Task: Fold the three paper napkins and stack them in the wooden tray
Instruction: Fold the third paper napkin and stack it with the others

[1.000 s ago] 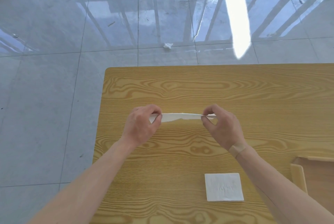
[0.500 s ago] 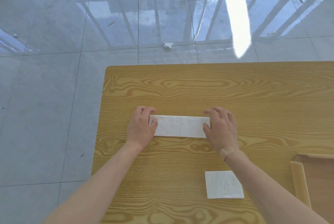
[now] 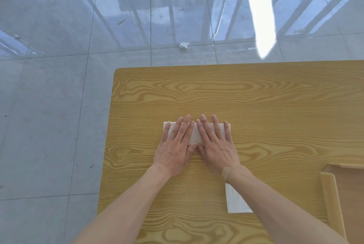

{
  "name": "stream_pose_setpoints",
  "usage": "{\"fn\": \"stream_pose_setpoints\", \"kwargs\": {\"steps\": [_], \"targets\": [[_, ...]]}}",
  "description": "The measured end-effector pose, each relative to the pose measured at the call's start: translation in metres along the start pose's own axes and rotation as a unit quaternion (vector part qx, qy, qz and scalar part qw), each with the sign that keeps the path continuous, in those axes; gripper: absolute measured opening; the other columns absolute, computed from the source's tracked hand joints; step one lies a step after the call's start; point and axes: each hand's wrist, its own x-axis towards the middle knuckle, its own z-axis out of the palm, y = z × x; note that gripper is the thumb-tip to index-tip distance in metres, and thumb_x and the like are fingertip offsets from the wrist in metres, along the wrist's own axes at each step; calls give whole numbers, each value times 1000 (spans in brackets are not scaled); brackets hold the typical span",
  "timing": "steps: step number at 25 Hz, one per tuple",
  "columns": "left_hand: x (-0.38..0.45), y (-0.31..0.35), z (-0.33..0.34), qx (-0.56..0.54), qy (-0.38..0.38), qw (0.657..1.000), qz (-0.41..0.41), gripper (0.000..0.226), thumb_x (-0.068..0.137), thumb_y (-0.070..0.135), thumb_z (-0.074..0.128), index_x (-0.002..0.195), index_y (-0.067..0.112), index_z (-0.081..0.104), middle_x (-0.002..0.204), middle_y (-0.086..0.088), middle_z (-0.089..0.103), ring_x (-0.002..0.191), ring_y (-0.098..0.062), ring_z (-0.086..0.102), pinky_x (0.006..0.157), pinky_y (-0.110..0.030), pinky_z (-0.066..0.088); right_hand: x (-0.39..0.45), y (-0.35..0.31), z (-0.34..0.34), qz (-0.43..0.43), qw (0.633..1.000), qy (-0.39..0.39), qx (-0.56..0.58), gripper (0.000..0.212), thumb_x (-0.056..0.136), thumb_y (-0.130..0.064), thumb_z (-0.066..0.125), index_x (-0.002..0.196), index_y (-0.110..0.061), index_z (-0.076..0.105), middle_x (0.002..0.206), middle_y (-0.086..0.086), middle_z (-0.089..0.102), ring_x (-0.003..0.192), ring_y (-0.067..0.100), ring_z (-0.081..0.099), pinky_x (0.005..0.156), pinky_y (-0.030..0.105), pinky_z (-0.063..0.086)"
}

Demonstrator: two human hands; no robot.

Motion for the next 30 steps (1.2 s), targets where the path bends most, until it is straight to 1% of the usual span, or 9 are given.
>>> {"fn": "stream_pose_setpoints", "kwargs": {"steps": [2,6,12,16,18,20,22,25,30], "targets": [[-1,-2,4,5,-14,1000,-9,69,100,56,-5,156,16,-6,164,0,-13,149,-17,-16,121,-48,-5,0,3,5,4,1000,-7,-1,68,101,-56,13,155,-21,-8,164,-3,-12,149,27,-18,121,55,-3],[-1,-2,4,3,-24,1000,-9,70,100,58,-3,156,17,-7,165,1,-13,150,-16,-16,120,-47,-4,0,3,5,7,1000,-9,-2,69,99,-61,8,155,-23,-6,165,-6,-9,150,25,-15,120,54,-2],[-18,-47,-2,4,-9,998,-57,67,101,56,2,155,17,-11,164,2,-17,150,-14,-15,120,-42,-7,-12,44,6,88,996,19,3,69,99,-62,10,155,-27,-10,164,-9,-8,150,19,-16,120,51,-6],[-23,-62,-5,-9,-13,999,-40,68,101,57,4,155,18,-10,164,4,-17,150,-14,-14,120,-42,-6,-14,51,4,89,996,15,8,69,99,-62,9,155,-26,-10,164,-9,-10,149,19,-18,120,50,-7],[-20,-59,-10,-41,-2,998,-48,69,102,58,9,156,18,-3,166,3,-7,150,-13,-8,122,-43,-1,-15,53,2,83,996,17,29,69,99,-61,7,155,-25,-9,164,-7,-10,149,18,-18,121,48,-7],[-13,-56,-21,-70,34,994,-71,67,102,56,25,155,16,16,159,0,23,147,-17,15,122,-43,13,-18,64,0,91,994,26,53,67,99,-60,5,156,-26,-4,164,-7,-6,150,16,-16,122,46,-4],[-1,-57,-33,-75,47,992,-85,63,96,52,44,148,17,35,141,-1,41,134,-21,33,116,-42,24,-25,83,-3,121,990,41,62,64,99,-59,4,156,-28,1,165,-9,-1,150,14,-13,122,46,-2],[12,-59,-45,-90,23,990,-106,46,87,48,62,126,25,53,122,2,46,118,-20,42,105,-39,33,-37,112,-7,174,981,46,67,59,100,-58,5,155,-36,3,164,-11,1,150,15,-11,122,47,-2],[27,-52,-61,-113,-43,978,-168,27,80,40,68,92,26,49,105,4,42,102,-20,43,84,-35,37,-45,122,-2,185,981,42,35,56,100,-56,6,152,-42,-6,164,-13,-2,150,15,-13,122,49,-1]]}}
